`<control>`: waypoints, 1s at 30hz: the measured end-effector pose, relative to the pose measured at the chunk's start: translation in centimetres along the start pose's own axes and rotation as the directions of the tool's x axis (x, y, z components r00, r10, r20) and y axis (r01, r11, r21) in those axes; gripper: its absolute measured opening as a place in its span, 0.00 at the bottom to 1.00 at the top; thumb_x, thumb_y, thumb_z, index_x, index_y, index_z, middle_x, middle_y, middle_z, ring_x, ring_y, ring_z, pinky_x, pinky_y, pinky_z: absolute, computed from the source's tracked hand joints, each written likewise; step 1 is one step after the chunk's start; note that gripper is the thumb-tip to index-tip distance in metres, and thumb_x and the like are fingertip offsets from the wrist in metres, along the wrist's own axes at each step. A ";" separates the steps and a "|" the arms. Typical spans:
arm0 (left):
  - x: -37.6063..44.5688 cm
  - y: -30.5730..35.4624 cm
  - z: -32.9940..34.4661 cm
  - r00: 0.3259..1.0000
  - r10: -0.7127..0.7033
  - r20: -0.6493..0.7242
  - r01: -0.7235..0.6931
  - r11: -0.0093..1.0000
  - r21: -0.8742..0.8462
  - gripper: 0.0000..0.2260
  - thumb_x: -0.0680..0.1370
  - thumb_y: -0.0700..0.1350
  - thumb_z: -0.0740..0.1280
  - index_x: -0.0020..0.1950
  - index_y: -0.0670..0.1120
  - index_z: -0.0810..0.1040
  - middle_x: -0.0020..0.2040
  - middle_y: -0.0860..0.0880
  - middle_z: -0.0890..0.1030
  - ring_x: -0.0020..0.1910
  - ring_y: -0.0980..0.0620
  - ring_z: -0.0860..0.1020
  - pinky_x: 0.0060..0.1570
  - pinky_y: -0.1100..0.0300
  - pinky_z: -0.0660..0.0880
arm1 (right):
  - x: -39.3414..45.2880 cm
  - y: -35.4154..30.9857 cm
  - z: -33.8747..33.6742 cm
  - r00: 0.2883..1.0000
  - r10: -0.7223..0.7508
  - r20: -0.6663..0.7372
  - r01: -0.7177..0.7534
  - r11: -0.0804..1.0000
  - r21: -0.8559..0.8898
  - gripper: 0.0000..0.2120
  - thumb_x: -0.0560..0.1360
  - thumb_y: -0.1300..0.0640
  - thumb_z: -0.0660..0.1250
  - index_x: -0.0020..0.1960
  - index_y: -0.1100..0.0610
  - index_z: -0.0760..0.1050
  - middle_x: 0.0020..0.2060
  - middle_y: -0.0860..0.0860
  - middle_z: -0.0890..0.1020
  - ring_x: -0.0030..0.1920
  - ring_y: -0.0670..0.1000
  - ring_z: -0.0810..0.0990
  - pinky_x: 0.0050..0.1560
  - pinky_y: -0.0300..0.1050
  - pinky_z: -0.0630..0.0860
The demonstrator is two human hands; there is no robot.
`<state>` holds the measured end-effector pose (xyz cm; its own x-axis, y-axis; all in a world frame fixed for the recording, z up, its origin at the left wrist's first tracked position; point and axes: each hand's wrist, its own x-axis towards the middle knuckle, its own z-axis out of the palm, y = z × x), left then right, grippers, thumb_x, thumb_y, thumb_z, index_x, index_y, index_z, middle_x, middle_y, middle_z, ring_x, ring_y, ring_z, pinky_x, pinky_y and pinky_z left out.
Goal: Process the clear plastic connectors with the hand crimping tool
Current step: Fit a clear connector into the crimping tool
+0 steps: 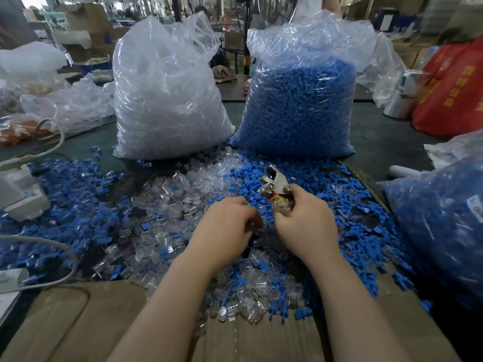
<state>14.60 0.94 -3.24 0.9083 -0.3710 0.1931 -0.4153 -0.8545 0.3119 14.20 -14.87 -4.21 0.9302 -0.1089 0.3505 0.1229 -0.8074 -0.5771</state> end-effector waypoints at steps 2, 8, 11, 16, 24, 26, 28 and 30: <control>0.0 0.0 0.4 1.000 0.015 -0.007 -0.015 0.999 0.033 0.10 0.78 0.43 0.67 0.56 0.54 0.82 0.51 0.53 0.78 0.52 0.53 0.76 0.53 0.60 0.73 | 0.0 0.0 0.0 1.000 -0.002 0.000 0.002 1.000 0.006 0.08 0.73 0.52 0.67 0.40 0.47 0.68 0.29 0.43 0.74 0.30 0.42 0.69 0.27 0.41 0.58; 0.0 0.2 0.4 0.996 -0.090 0.017 0.089 0.995 0.043 0.07 0.79 0.47 0.67 0.56 0.52 0.82 0.52 0.53 0.78 0.51 0.52 0.78 0.54 0.56 0.77 | 0.0 0.1 0.2 1.000 -0.001 0.015 0.001 1.000 0.028 0.07 0.72 0.52 0.67 0.39 0.48 0.70 0.29 0.44 0.75 0.30 0.44 0.71 0.27 0.42 0.59; 0.3 0.4 0.4 0.994 -0.091 0.056 0.085 0.992 0.092 0.08 0.79 0.48 0.67 0.56 0.51 0.81 0.53 0.51 0.78 0.52 0.49 0.78 0.53 0.53 0.77 | 0.0 0.1 0.3 1.000 -0.003 0.031 0.003 1.000 0.018 0.06 0.73 0.51 0.68 0.42 0.47 0.70 0.31 0.44 0.76 0.31 0.43 0.71 0.28 0.40 0.61; 0.3 0.3 0.9 0.990 -0.138 0.035 0.137 0.990 0.013 0.05 0.78 0.44 0.66 0.51 0.49 0.81 0.50 0.51 0.76 0.50 0.50 0.77 0.52 0.55 0.76 | 0.2 0.2 0.5 0.997 0.016 0.074 -0.019 0.999 0.034 0.09 0.73 0.51 0.67 0.38 0.47 0.68 0.29 0.44 0.76 0.31 0.44 0.72 0.27 0.42 0.61; 0.2 -0.5 0.1 0.935 -0.352 0.051 0.309 0.732 -0.607 0.06 0.77 0.49 0.71 0.40 0.53 0.82 0.33 0.51 0.82 0.24 0.59 0.71 0.25 0.69 0.68 | 0.3 -0.1 0.4 0.990 -0.001 0.140 -0.025 0.983 0.184 0.05 0.73 0.51 0.70 0.49 0.47 0.78 0.39 0.44 0.82 0.42 0.51 0.79 0.41 0.50 0.77; 0.1 -0.6 -0.2 0.931 -0.360 0.058 0.300 0.666 -0.683 0.06 0.77 0.50 0.71 0.42 0.51 0.84 0.34 0.47 0.82 0.26 0.59 0.72 0.27 0.68 0.69 | 0.4 -0.2 0.2 0.990 0.009 0.141 -0.047 0.963 0.266 0.06 0.73 0.50 0.72 0.50 0.47 0.79 0.40 0.44 0.83 0.43 0.50 0.80 0.44 0.53 0.78; 0.1 -0.6 -0.3 0.932 -0.355 0.071 0.298 0.641 -0.708 0.06 0.78 0.50 0.71 0.44 0.50 0.85 0.38 0.43 0.84 0.31 0.56 0.74 0.32 0.64 0.71 | 0.4 -0.3 0.1 0.988 0.015 0.155 -0.067 0.939 0.337 0.07 0.73 0.50 0.73 0.50 0.47 0.79 0.40 0.43 0.83 0.43 0.49 0.81 0.47 0.55 0.79; 0.2 -0.5 -0.3 0.937 -0.339 0.088 0.300 0.648 -0.700 0.07 0.78 0.50 0.70 0.44 0.49 0.85 0.34 0.45 0.82 0.30 0.56 0.72 0.32 0.63 0.68 | 0.5 -0.4 0.1 0.985 0.021 0.172 -0.084 0.927 0.366 0.09 0.73 0.50 0.74 0.52 0.47 0.79 0.41 0.44 0.83 0.45 0.49 0.81 0.48 0.56 0.79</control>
<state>14.96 1.42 -3.12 0.9960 -0.0894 -0.0067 -0.0308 -0.4111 0.9111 14.60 -14.51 -3.88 0.9783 -0.0244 0.2057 0.1623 -0.5267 -0.8344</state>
